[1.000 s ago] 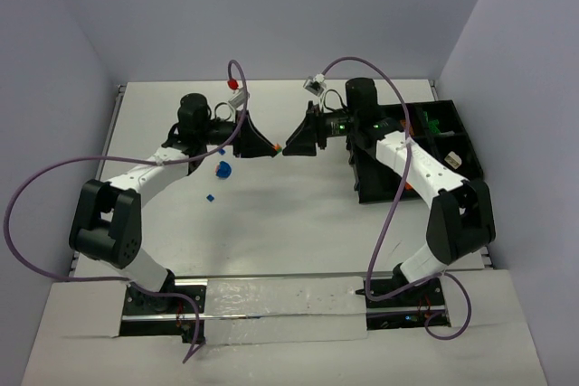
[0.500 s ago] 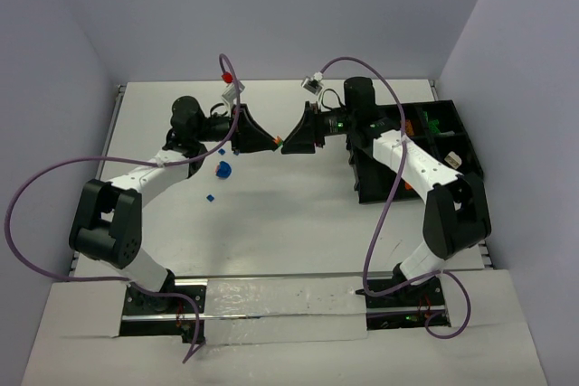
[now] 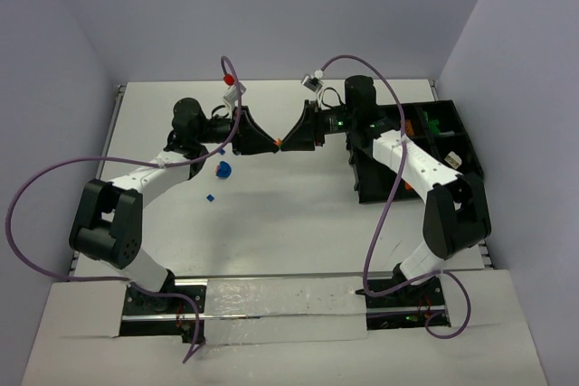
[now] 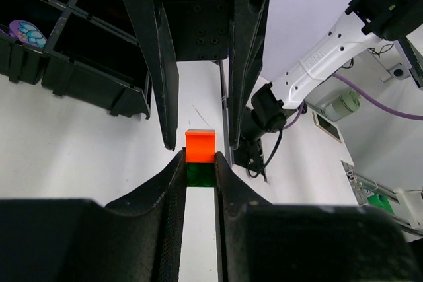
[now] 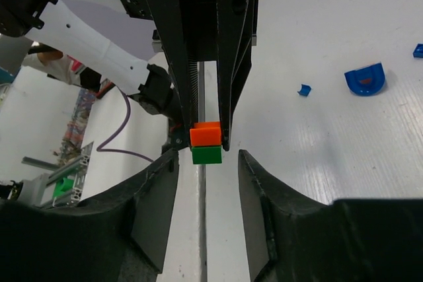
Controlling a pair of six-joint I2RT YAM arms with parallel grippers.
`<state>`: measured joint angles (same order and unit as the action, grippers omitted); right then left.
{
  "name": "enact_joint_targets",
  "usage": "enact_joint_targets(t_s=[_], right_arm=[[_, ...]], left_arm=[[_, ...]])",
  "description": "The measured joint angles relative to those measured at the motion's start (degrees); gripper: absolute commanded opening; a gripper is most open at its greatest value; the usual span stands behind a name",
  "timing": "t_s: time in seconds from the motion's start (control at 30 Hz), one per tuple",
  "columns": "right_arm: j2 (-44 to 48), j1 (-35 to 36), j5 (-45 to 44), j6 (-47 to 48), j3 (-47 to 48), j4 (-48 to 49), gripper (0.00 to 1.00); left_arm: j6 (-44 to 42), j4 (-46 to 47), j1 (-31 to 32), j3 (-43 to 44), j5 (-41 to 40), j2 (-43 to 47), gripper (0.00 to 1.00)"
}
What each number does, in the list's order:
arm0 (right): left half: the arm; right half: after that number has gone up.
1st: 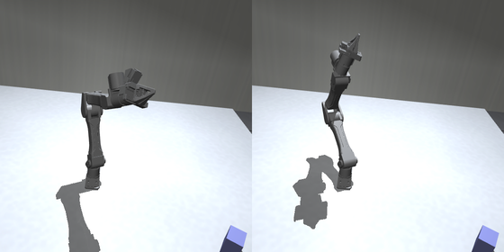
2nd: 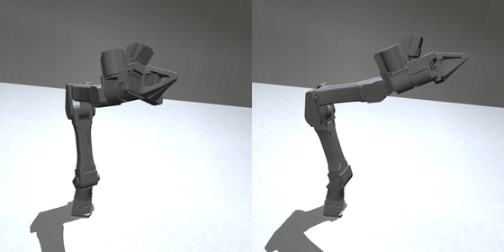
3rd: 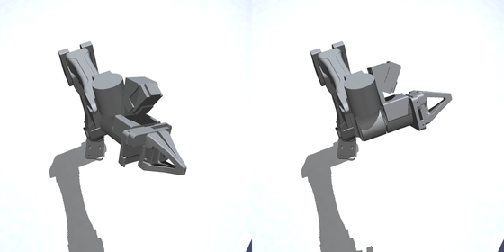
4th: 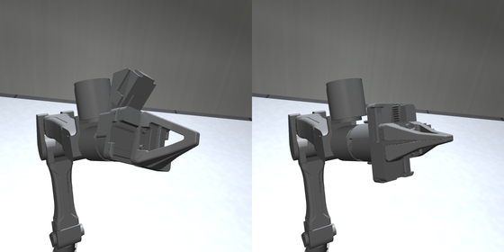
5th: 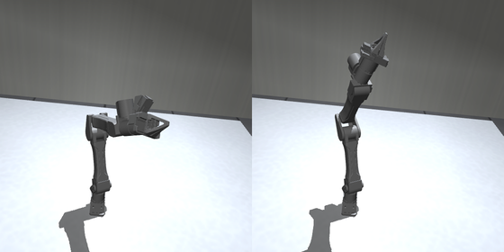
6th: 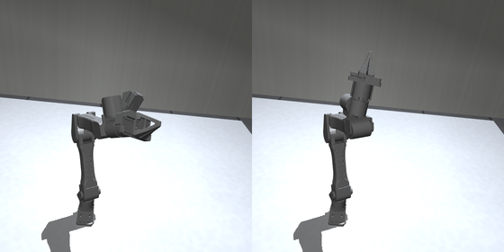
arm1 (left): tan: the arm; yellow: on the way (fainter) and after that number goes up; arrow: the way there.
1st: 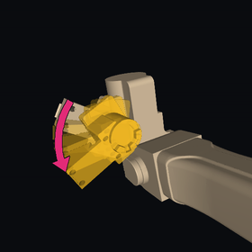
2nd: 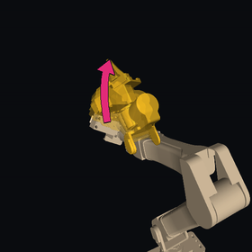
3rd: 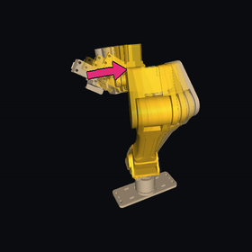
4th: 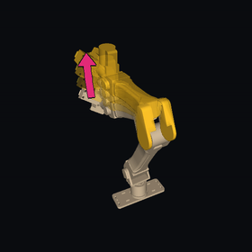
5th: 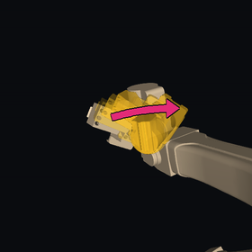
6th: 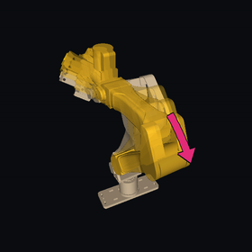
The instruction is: Sort the legos into containers by color
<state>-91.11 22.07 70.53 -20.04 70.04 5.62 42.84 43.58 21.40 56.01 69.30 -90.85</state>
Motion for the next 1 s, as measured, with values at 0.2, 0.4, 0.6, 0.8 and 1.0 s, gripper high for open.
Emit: enact_joint_targets(t_s=[0.2,0.4,0.6,0.8,1.0], right_arm=[[-0.2,0.4,-0.3,1.6,0.0,-1.1,0.31],[-0.2,0.6,-0.4,2.4,0.0,-1.5,0.07],[-0.2,0.6,-1.6,5.5,0.2,-4.0,0.00],[0.0,0.6,-5.7,15.1,1.4,-13.6,0.00],[1.5,0.8,-13.9,24.9,1.9,-22.8,0.00]], left_arm=[[0.0,0.0,0.3,0.0,0.0,0.0,0.00],[-0.4,-0.7,0.4,0.0,-0.1,0.0,0.22],[-4.1,-4.9,0.5,0.1,0.2,0.0,0.68],[-10.7,-14.8,-0.1,0.1,1.2,1.1,0.69],[-24.5,-37.5,-2.1,7.6,-2.1,2.4,0.62]])
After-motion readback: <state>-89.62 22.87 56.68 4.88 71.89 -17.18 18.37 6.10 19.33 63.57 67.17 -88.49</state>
